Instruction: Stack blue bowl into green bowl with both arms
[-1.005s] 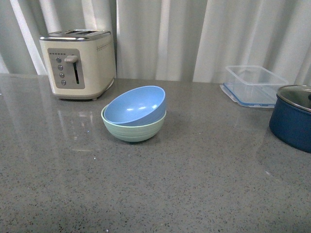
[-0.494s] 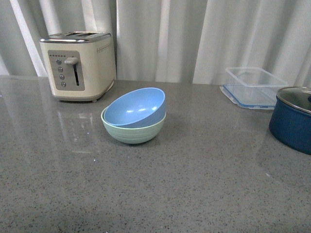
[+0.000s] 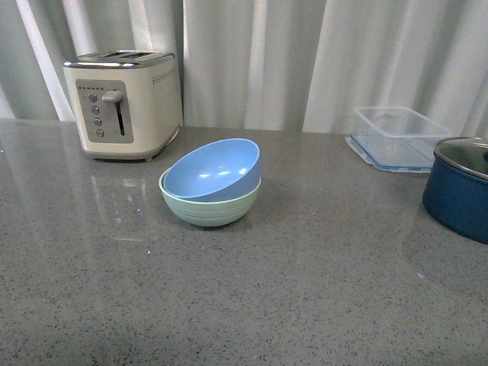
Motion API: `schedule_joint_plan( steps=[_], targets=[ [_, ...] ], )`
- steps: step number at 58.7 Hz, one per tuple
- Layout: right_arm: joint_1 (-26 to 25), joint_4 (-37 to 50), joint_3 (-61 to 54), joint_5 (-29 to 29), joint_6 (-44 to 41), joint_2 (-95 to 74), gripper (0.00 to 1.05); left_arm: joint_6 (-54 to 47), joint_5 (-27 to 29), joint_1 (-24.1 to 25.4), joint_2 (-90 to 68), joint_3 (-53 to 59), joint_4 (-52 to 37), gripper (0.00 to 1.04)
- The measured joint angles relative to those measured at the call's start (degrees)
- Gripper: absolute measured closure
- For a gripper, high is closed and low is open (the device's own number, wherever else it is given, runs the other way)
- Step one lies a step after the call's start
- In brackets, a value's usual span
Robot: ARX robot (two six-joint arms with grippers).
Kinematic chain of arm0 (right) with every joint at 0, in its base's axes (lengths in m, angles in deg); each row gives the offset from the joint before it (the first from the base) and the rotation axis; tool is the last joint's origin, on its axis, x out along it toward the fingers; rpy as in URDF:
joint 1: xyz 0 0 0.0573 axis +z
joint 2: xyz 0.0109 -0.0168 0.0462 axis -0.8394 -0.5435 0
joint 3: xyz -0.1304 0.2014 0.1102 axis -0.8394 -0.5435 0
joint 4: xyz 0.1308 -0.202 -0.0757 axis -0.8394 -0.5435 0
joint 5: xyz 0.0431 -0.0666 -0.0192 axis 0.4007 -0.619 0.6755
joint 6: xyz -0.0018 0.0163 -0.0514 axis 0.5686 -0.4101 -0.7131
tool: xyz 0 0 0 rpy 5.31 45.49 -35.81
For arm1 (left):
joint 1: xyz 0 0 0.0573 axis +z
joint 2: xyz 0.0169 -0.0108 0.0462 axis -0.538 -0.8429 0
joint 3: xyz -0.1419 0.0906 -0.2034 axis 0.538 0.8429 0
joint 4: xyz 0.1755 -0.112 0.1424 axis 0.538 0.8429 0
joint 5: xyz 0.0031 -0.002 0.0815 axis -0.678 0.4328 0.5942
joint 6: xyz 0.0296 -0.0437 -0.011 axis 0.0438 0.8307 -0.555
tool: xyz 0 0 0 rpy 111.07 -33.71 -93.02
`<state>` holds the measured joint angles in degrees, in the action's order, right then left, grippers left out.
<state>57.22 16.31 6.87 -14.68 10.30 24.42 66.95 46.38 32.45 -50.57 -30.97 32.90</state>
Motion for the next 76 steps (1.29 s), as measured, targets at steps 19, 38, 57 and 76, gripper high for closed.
schedule_joint_plan(
  steps=[19, 38, 57, 76],
  targets=[
    [0.0, 0.0, 0.0, 0.0, 0.1, 0.0, 0.09, 0.0, 0.0, 0.0, 0.0, 0.0, 0.0, 0.07],
    [0.0, 0.0, 0.0, 0.0, 0.0, 0.0, 0.1, 0.0, 0.0, 0.0, 0.0, 0.0, 0.0, 0.07],
    [0.0, 0.0, 0.0, 0.0, 0.0, 0.0, 0.1, 0.0, 0.0, 0.0, 0.0, 0.0, 0.0, 0.07],
    [0.0, 0.0, 0.0, 0.0, 0.0, 0.0, 0.1, 0.0, 0.0, 0.0, 0.0, 0.0, 0.0, 0.07]
  ],
)
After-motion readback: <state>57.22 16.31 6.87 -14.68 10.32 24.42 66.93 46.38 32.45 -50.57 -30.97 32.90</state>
